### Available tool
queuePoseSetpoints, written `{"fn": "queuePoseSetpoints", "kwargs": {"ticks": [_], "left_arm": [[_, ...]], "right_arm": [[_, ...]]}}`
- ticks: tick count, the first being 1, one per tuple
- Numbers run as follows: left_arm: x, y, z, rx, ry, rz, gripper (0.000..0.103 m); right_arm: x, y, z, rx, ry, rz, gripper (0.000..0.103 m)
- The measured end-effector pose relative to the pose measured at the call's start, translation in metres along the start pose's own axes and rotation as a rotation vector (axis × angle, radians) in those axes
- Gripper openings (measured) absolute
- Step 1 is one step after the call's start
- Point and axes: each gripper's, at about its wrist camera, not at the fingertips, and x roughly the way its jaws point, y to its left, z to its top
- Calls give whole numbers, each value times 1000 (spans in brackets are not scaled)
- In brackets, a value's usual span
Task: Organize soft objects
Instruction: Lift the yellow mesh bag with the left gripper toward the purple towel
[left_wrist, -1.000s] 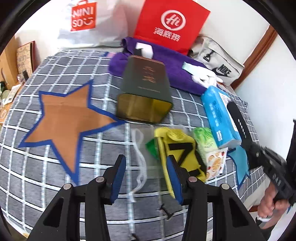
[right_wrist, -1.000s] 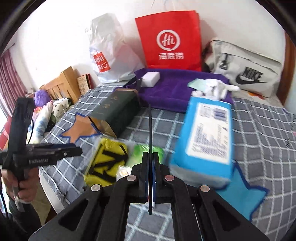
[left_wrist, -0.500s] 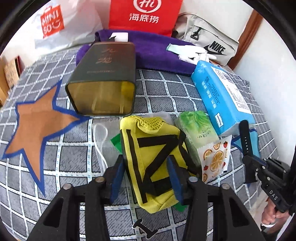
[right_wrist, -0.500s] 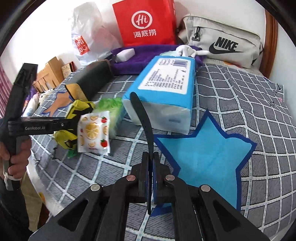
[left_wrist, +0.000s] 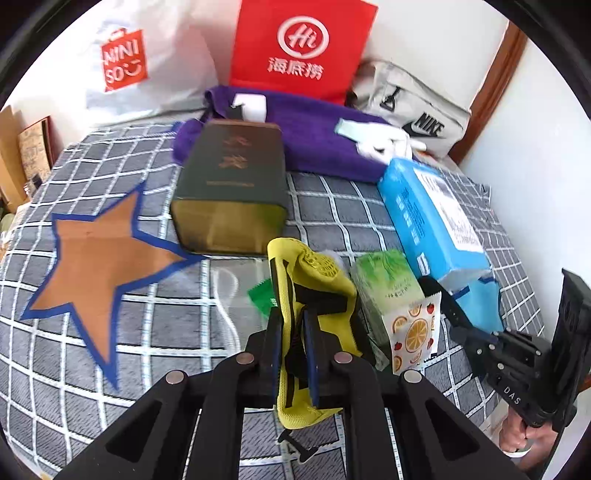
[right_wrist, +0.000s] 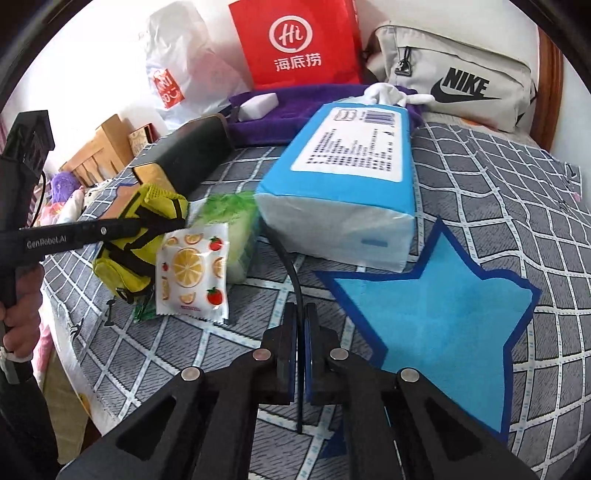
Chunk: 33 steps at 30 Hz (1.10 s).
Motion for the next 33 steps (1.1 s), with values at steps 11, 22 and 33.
{"fn": "queuePoseSetpoints", "kwargs": {"ticks": [11, 22, 33], "left_arm": [[-39, 15, -3, -61, -58, 30, 11], [-68, 19, 10, -80, -105, 3, 11], [-78, 23, 46, -91, -133, -5, 11]], "right_arm": [[-37, 5, 9, 41, -52, -18, 3], [-67, 15, 28, 35, -94, -28, 3], [-73, 18, 70, 24, -113, -42, 3]]}}
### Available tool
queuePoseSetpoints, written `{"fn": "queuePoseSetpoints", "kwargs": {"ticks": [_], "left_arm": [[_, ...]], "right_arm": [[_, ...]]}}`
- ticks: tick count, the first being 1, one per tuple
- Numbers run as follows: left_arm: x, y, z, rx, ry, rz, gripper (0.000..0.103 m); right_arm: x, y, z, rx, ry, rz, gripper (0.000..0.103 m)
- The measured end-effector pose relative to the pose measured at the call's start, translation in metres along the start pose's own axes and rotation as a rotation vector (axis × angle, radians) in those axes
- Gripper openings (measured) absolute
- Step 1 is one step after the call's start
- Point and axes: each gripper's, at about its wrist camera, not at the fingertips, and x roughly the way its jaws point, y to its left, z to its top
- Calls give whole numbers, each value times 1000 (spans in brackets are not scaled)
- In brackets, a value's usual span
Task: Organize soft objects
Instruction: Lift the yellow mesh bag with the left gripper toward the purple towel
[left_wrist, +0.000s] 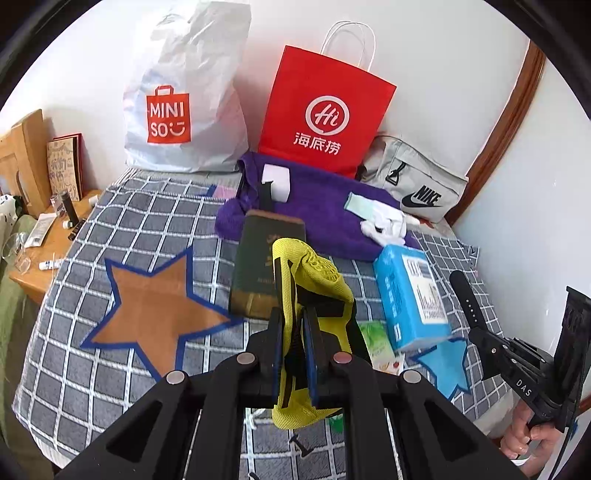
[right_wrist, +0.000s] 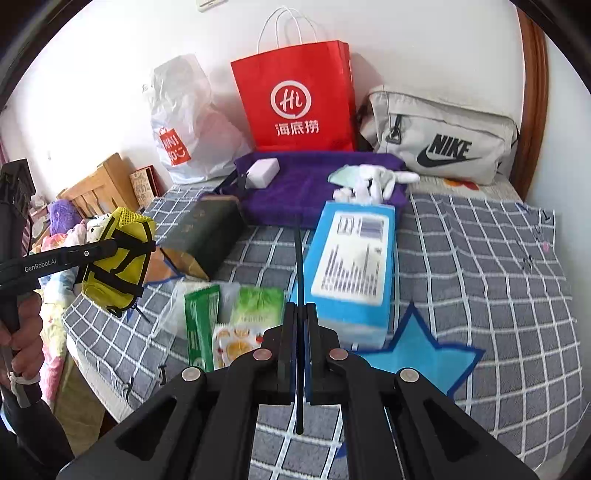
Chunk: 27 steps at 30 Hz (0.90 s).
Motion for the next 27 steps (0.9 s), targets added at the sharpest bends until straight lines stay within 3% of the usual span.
{"fn": "queuePoseSetpoints", "kwargs": {"ticks": [27], "left_arm": [[63, -22, 106, 43, 3, 6, 11]], "right_arm": [[49, -24, 107, -8, -60, -28, 3]]}}
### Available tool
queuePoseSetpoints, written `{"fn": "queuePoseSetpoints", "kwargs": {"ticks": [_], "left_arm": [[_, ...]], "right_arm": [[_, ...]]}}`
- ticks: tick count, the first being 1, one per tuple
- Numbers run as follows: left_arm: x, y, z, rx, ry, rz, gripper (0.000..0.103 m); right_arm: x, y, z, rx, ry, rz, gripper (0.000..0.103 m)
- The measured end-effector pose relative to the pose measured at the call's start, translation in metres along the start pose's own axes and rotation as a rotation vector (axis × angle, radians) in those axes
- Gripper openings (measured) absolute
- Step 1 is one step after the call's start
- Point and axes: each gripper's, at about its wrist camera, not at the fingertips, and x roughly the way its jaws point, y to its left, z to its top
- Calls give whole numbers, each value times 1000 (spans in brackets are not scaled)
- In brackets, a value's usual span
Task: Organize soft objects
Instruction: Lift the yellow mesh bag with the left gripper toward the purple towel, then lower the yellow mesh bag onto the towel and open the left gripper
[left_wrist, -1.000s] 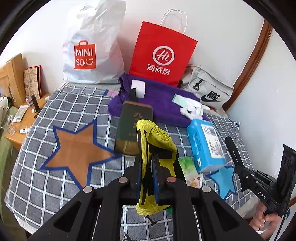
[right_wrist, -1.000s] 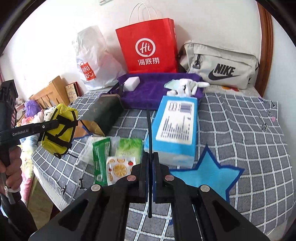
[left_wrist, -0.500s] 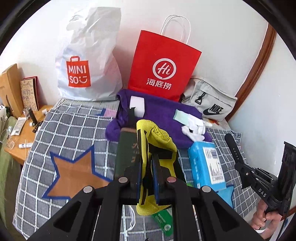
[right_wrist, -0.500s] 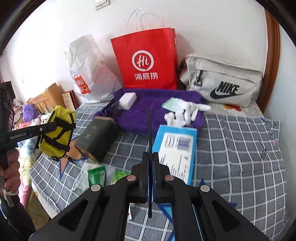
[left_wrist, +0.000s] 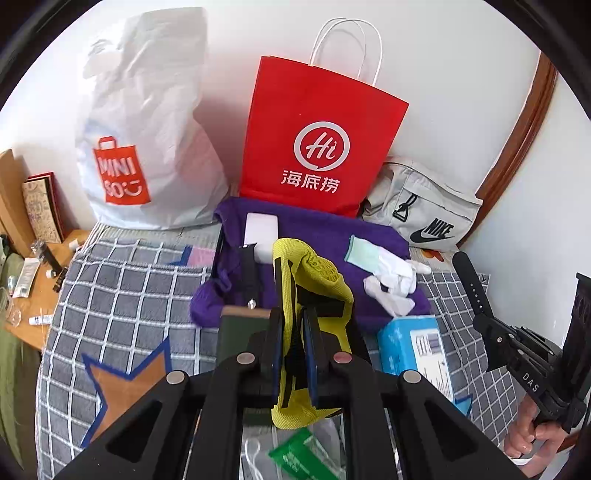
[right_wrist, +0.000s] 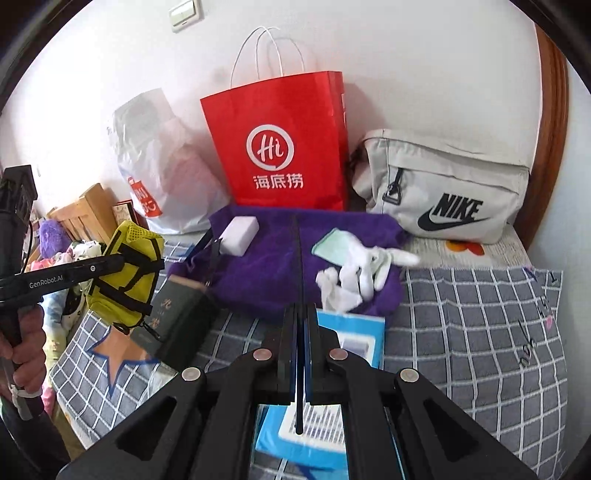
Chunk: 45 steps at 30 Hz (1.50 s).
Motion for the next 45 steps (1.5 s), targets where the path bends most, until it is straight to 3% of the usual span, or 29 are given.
{"fn": "queuePoseSetpoints", "kwargs": {"ticks": [12, 22, 31, 45], "left_arm": [[38, -1, 50, 2, 0, 9, 11], [85, -4, 69, 6, 33, 9, 11], [137, 8, 69, -34, 109, -47, 11], [174, 0, 61, 14, 211, -50, 11]], "right_arm": [[56, -18, 45, 17, 3, 22, 3], [104, -23, 77, 19, 23, 75, 3], [166, -23, 61, 36, 173, 140, 3], [203, -19, 44, 49, 307, 203, 4]]}}
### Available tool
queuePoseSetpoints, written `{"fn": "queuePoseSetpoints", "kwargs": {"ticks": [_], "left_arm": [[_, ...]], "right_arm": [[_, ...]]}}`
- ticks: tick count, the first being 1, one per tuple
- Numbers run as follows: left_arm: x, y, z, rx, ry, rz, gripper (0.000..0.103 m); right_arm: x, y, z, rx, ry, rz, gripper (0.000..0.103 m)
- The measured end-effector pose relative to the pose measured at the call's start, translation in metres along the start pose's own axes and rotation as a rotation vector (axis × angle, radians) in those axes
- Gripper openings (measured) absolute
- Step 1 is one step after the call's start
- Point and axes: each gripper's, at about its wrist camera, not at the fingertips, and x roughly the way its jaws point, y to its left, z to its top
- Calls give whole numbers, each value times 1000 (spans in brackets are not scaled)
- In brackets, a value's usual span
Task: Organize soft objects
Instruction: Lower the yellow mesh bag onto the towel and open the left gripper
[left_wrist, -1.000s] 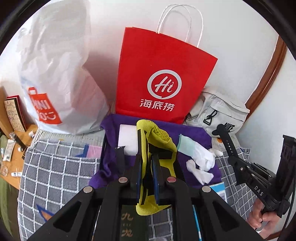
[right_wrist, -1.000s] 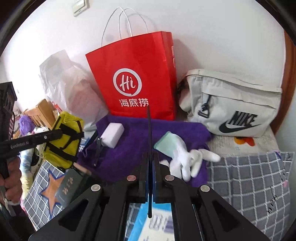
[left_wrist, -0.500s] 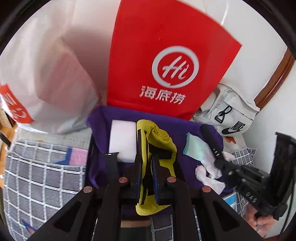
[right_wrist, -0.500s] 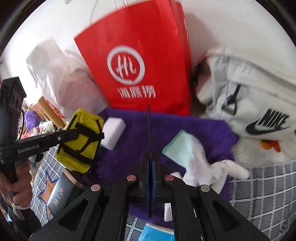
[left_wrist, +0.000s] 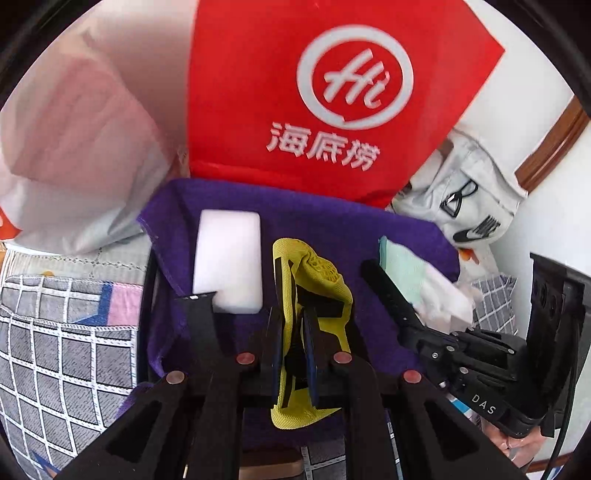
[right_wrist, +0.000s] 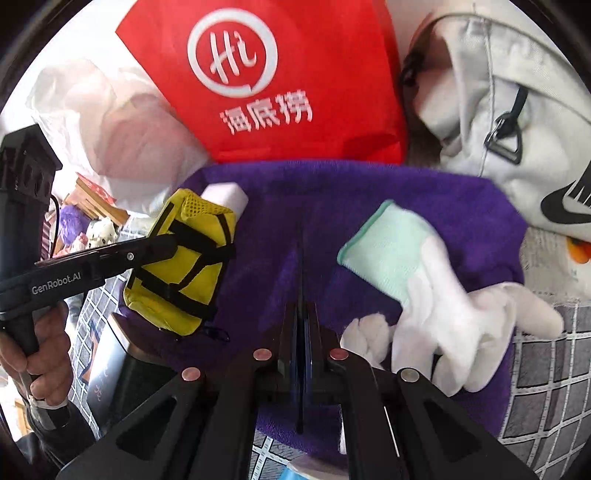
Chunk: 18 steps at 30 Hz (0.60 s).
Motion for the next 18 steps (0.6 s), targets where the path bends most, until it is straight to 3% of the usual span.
{"fn": "queuePoseSetpoints", "kwargs": {"ticks": [11, 16, 18], "left_arm": [[16, -2, -1, 4, 48, 36, 18], [12, 1, 1, 2, 38, 46, 26], [8, 1, 2, 7, 28, 57, 37]], "right_arm": [[5, -1, -1, -20, 39, -28, 10], [-4, 5, 2, -44, -3, -50, 35], [-11, 7, 3, -57, -32, -66, 44]]}}
